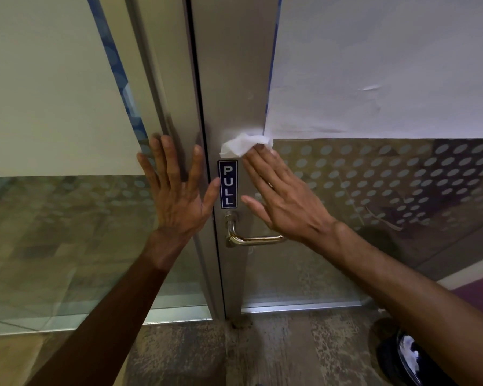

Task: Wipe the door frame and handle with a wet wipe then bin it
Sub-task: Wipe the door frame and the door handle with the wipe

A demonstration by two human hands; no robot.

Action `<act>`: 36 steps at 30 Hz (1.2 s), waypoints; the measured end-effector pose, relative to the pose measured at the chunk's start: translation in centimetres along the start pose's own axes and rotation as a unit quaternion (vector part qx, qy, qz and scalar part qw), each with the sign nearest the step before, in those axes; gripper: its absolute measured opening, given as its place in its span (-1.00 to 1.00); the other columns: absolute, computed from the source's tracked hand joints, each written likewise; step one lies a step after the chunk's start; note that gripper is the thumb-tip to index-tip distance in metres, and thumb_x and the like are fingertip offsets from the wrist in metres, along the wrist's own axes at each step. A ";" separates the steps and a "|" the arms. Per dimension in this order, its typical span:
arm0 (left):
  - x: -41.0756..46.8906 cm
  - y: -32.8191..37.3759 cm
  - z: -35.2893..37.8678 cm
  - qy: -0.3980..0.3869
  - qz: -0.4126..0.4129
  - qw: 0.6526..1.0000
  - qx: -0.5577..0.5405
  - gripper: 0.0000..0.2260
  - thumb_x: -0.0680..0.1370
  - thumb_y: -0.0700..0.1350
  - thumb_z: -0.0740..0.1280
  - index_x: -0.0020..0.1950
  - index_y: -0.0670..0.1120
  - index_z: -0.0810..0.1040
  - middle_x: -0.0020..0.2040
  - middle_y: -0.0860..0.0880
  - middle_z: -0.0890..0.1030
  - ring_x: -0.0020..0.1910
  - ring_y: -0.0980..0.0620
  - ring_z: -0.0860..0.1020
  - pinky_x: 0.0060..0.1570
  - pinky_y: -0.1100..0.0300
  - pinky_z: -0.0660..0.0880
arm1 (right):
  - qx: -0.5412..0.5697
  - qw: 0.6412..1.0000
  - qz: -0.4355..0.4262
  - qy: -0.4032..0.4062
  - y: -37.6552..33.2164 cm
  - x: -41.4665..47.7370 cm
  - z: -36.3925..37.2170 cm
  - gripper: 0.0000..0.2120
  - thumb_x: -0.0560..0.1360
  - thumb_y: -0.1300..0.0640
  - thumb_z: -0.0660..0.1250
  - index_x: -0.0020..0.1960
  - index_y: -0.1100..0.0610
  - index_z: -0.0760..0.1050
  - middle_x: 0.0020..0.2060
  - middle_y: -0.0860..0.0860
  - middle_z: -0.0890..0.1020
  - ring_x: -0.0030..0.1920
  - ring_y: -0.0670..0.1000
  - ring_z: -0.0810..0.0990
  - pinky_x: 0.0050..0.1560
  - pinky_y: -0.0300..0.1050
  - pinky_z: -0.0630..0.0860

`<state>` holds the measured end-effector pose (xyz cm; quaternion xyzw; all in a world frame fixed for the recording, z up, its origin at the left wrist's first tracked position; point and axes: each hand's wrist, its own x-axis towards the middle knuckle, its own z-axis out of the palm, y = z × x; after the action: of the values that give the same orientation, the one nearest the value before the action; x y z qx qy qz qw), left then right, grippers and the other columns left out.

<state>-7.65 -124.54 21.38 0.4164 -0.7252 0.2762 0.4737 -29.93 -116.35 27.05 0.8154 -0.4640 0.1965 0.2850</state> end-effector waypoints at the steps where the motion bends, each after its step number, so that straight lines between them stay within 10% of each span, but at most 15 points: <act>1: 0.0 0.0 0.0 0.001 -0.001 1.000 0.002 -0.26 0.71 0.29 0.12 0.71 0.16 -0.29 0.69 0.01 -0.43 0.70 -0.09 -0.36 0.65 -0.21 -0.34 | 0.006 1.000 0.005 0.006 0.0 0.2 0.1 -0.35 0.75 -0.14 -0.01 0.59 0.37 0.15 0.60 0.30 0.18 0.64 0.20 0.10 0.66 0.10 0.06; 9: 0.3 0.0 -0.1 0.003 -0.001 1.000 0.008 -0.27 0.71 0.30 0.09 0.70 0.16 -0.29 0.69 0.02 -0.43 0.70 -0.08 -0.36 0.64 -0.20 -0.37 | -0.023 0.994 -0.047 -0.100 -2.2 -5.8 3.2 -0.37 0.71 -0.16 0.06 0.50 0.34 0.37 0.47 0.26 0.45 0.53 0.19 0.37 0.60 0.08 0.12; 17: 0.5 0.6 -0.5 0.004 -0.005 1.000 -0.011 -0.28 0.72 0.30 0.07 0.69 0.18 -0.33 0.68 0.05 -0.45 0.69 -0.05 -0.38 0.64 -0.16 -0.38 | -0.016 1.000 -0.016 -0.011 -0.2 -0.3 0.2 -0.35 0.74 -0.15 0.00 0.59 0.34 0.17 0.60 0.29 0.19 0.63 0.20 0.13 0.66 0.11 0.05; 36: 0.5 0.3 -0.2 0.003 -0.006 1.000 -0.014 -0.30 0.73 0.28 0.08 0.71 0.16 -0.28 0.70 0.02 -0.42 0.70 -0.08 -0.35 0.65 -0.19 -0.34 | 0.034 0.997 0.036 0.052 -2.1 -1.1 1.8 -0.48 0.75 0.02 0.08 0.56 0.36 0.22 0.55 0.29 0.28 0.62 0.16 0.13 0.66 0.08 0.08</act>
<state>-7.95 -124.40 21.93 0.4129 -0.7255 0.2642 0.4830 -28.52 -115.90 24.46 0.7961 -0.4703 0.2643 0.2742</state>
